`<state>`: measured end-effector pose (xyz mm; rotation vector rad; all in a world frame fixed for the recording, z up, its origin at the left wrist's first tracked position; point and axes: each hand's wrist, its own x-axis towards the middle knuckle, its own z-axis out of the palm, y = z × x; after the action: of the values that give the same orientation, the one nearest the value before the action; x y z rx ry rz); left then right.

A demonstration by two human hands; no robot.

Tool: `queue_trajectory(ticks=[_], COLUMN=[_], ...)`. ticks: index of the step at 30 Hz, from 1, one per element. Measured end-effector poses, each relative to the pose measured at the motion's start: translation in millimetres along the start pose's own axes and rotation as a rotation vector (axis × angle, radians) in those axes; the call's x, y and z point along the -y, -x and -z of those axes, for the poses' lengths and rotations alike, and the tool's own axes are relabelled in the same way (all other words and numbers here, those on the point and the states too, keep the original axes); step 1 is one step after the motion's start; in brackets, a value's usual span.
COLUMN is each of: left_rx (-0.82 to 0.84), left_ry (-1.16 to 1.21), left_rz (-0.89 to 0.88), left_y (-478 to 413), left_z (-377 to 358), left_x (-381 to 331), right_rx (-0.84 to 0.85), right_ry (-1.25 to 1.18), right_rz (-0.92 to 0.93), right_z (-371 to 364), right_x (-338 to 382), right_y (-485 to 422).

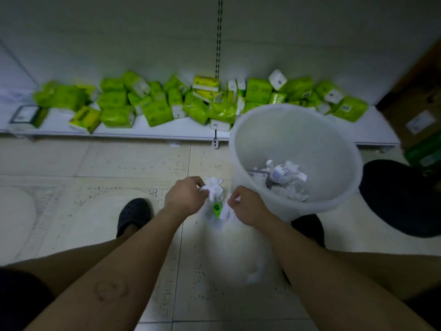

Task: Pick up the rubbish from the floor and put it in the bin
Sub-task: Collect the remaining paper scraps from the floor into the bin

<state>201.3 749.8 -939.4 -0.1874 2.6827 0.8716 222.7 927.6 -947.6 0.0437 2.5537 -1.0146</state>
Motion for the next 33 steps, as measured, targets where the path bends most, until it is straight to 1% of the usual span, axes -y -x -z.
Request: queue_trajectory(ticks=[5,7,10,13,14,15,17,19,22,25,28,31,33], left_rx=[-0.153,-0.188,-0.185,-0.176,-0.177,-0.175,-0.144,-0.085,-0.076,-0.081,-0.049,-0.033,0.023], left_ry=[0.044,0.047,0.001,-0.038,-0.046,-0.049,-0.069,-0.112,-0.179,-0.176,-0.094,-0.078,-0.084], left_rz=[-0.11,-0.144,-0.217,-0.263,-0.268,-0.267,-0.252,-0.248,-0.314,-0.408,-0.48,-0.479,-0.441], left_y=[23,29,33,29,27,23,20,22,34,53,73,88,93], left_z=[26,30,28,14,7,-1,-17,-31,-44,-51,-57,-65,-72], left_x=[-47,-68,-102,-132,-141,-150,-164,-172,-174,-167,-151,-124,-103], right_rx=[-0.135,-0.205,-0.309,-0.427,-0.43,-0.395,-0.315,-0.35,-0.404,-0.314,-0.271,-0.227,-0.151], right_ry=[0.008,0.012,0.037,-0.008,-0.058,-0.086,-0.07,-0.075,-0.09,-0.017,0.038,0.051,0.107], right_rz=[0.204,0.249,0.22,0.114,0.056,-0.01,-0.106,-0.091,-0.044,-0.014,0.007,0.014,0.004], right_z=[60,90,135,163,168,170,174,177,175,157,130,106,95], right_x=[32,38,31,-7,-21,-33,-45,-43,-36,-36,-36,-43,-52], right_y=[28,38,47,48,46,43,37,37,52,71,87,99,101])
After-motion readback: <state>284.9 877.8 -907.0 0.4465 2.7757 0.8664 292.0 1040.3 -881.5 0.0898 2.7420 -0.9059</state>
